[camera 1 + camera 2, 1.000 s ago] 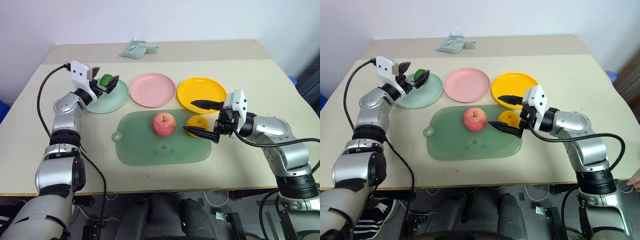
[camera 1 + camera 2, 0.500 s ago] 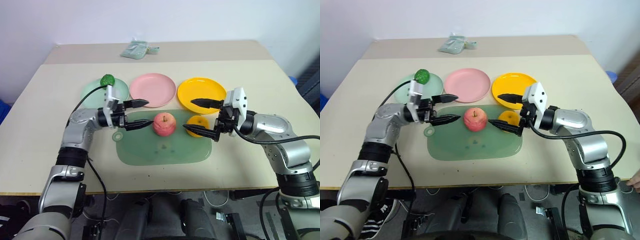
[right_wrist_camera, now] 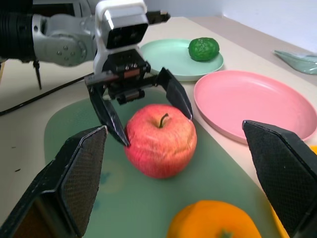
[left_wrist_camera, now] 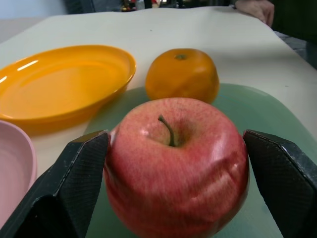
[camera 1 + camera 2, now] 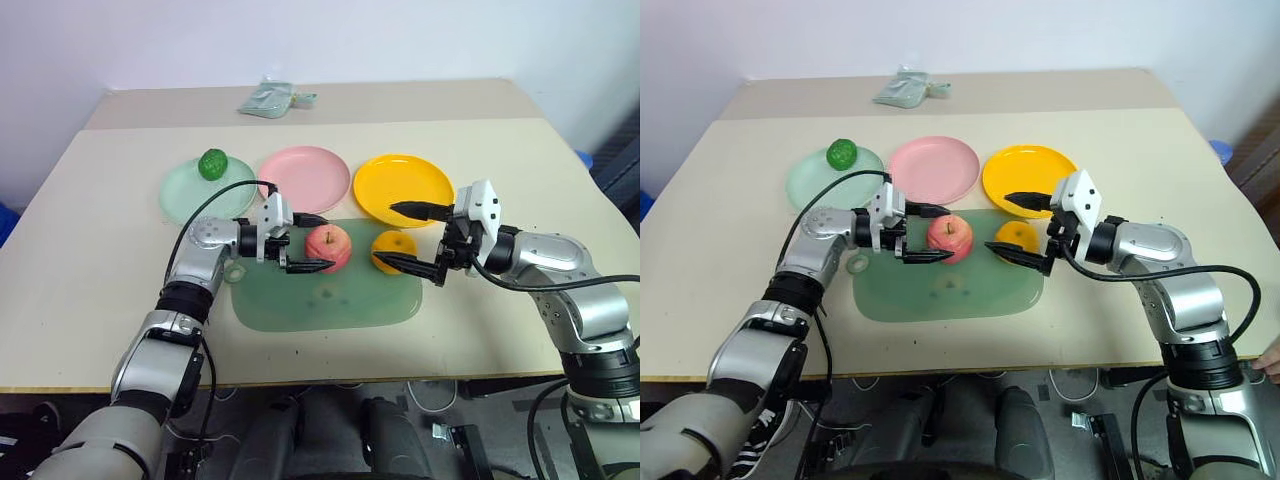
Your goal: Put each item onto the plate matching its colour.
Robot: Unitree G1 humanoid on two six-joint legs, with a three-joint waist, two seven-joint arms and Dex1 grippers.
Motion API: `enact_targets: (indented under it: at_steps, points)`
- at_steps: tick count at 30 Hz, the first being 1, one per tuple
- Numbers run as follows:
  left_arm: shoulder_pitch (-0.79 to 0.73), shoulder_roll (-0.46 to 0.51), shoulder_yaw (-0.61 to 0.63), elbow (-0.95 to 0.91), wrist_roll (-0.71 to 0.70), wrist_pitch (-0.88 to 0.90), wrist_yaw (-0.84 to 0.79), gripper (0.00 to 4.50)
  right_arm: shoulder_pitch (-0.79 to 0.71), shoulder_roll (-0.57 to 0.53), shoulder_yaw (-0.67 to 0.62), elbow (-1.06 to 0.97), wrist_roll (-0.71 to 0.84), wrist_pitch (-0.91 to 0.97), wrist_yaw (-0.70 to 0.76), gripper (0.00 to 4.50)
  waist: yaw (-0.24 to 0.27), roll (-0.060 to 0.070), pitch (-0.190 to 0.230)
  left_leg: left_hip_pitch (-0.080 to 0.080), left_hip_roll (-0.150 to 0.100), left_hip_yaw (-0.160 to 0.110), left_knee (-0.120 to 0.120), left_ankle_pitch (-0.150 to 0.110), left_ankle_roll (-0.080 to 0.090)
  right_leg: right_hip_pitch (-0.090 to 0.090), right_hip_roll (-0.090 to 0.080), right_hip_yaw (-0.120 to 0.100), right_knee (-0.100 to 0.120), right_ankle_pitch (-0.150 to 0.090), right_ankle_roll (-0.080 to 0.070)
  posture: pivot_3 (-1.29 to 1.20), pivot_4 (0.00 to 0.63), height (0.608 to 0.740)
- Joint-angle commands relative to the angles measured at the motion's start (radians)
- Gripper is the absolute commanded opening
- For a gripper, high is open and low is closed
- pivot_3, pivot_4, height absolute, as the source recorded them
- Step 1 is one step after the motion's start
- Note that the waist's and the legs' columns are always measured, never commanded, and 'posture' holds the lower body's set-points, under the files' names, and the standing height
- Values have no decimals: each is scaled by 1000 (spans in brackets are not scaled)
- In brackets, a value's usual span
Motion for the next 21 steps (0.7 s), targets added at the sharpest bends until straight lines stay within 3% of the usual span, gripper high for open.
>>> enact_targets:
  at_steps: [1,5,11,15,21]
  points:
    - [-17,-7,-3,13,30,-54,30,3339,-2,-12,-33,-44,8,-8,-7,4500,0,0,0,0,0,0,0,0,0,0,0,0,0,0,0,0,150,740]
    - [-51,-30,69,32,-18,-40,124,3339,-8,-6,-32,-38,4,-10,-11,4500,-1,0,0,0,0,0,0,0,0,0,0,0,0,0,0,0,150,740]
    - [-202,-39,204,216,8,-78,546,3339,-14,-2,-30,-28,0,-16,-11,4500,-1,-1,0,0,0,0,0,0,0,0,0,0,0,0,0,0,150,740]
    - [-272,-47,231,339,48,-86,767,3339,-25,6,-21,-15,-11,-26,-15,4500,-1,-1,0,0,0,0,0,0,0,0,0,0,0,0,1,0,150,740]
    - [-318,-101,252,454,62,-63,878,3339,-32,11,-20,-11,-22,-34,-22,4500,1,-1,0,0,-1,0,1,0,0,0,0,0,0,1,2,0,150,740]
